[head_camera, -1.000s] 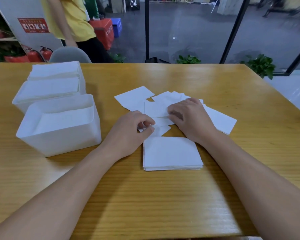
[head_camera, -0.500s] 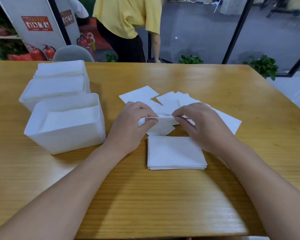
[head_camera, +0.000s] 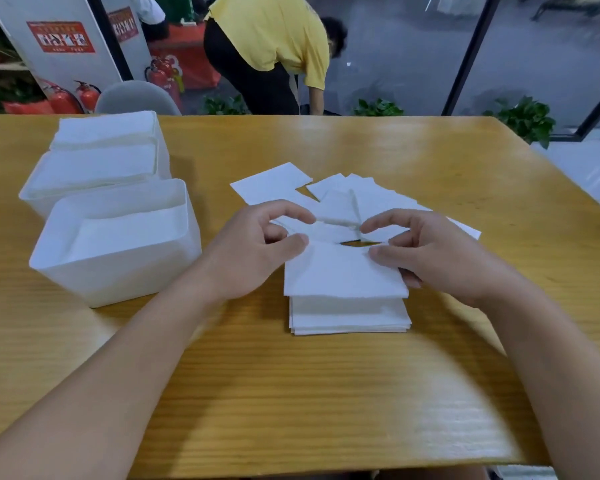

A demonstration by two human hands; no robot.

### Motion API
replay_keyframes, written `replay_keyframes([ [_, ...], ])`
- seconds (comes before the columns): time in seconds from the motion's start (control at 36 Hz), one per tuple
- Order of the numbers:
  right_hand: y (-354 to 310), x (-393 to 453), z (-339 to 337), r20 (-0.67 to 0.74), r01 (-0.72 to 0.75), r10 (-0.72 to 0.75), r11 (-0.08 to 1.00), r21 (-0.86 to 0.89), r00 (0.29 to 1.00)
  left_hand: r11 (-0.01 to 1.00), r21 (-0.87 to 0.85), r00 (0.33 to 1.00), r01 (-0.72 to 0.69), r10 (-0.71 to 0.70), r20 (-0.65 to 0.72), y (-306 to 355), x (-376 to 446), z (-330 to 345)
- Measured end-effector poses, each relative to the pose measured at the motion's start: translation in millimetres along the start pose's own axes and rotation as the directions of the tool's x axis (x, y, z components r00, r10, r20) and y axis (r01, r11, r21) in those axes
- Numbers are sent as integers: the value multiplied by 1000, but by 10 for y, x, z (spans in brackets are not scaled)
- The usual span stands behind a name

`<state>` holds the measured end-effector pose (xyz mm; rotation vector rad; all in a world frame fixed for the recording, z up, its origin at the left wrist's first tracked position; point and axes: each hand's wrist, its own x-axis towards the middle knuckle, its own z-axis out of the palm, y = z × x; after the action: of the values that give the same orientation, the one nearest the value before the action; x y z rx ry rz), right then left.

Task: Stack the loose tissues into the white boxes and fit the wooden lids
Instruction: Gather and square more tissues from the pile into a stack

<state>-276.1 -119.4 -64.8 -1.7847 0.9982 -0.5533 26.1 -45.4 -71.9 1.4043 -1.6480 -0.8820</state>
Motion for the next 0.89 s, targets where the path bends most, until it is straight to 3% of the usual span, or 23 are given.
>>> replay_keyframes([
  [0.14, -15, -36, -50, 66, -21, 24, 999, -49, 998, 993, 100, 987, 65, -79, 139, -53, 1, 9],
  [0.42, -6, -47, -71, 114, -25, 57, 963, -267, 992, 966, 254, 979, 56, -103, 176, -94, -13, 60],
  [0.5, 24, -2, -73, -61, 28, -47, 958, -286, 997, 959, 277, 990, 54, -87, 110, -97, -6, 49],
  [0.61, 37, 94, 27, -287, 83, -211, 912, -402, 935, 944, 328, 999, 17, -5, -36, -117, 33, 54],
  [0.78, -81, 385, 296, -227, 125, -317, 792, -598, 921, 943, 332, 991, 23, 23, -135, -190, 64, 118],
  [0.89, -175, 607, 379, -165, 105, -358, 626, -773, 919, 935, 354, 993, 37, 6, -118, -214, 66, 128],
])
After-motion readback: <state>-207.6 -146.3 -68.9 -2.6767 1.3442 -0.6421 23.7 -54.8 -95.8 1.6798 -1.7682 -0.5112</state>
